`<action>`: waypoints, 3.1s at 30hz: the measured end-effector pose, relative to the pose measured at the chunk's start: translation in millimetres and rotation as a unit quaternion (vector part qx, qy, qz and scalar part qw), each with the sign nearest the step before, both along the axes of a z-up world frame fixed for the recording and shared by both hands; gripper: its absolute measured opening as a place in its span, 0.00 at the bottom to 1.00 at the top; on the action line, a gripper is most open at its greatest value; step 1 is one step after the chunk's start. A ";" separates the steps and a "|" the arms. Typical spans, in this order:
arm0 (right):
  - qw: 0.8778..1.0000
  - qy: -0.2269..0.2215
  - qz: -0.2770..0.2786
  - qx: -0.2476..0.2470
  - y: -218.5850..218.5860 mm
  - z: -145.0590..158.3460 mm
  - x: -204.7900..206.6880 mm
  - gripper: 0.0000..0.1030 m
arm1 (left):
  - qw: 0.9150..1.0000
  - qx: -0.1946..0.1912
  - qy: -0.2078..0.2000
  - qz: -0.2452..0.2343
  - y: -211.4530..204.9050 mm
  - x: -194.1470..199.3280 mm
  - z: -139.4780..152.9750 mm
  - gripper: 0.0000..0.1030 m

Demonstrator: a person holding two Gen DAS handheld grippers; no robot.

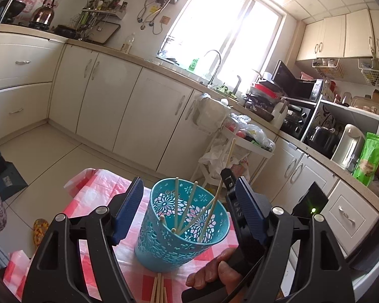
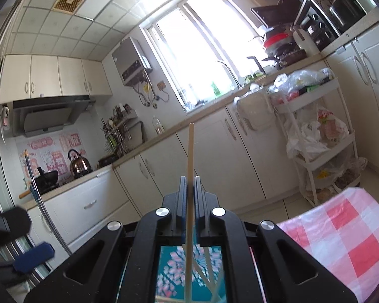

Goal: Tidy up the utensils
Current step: 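Carry the stick with the right gripper over the basket and release it, then move both tools back down to the remaining sticks on the cloth, then grasp a stick with the left gripper while the right gripper grasps another stick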

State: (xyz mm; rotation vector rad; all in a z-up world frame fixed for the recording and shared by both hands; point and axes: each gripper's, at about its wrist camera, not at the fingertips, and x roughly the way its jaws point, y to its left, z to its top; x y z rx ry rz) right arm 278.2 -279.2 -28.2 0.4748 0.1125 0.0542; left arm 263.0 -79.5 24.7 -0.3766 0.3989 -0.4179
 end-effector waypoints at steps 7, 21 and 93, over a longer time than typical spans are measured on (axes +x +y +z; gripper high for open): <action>0.999 0.032 0.008 -0.019 4.7 -16.7 -16.0 0.22 | 1.000 0.004 0.003 0.000 1.6 -10.8 -0.9 0.69; 0.996 0.077 -0.019 -0.037 4.8 -3.5 -81.3 0.40 | 1.000 0.010 -0.002 0.006 16.1 -47.2 14.6 0.70; 0.908 0.392 0.063 -0.132 59.2 -112.0 -123.7 0.07 | 0.916 0.329 0.188 -0.129 -52.2 2.2 -172.3 0.57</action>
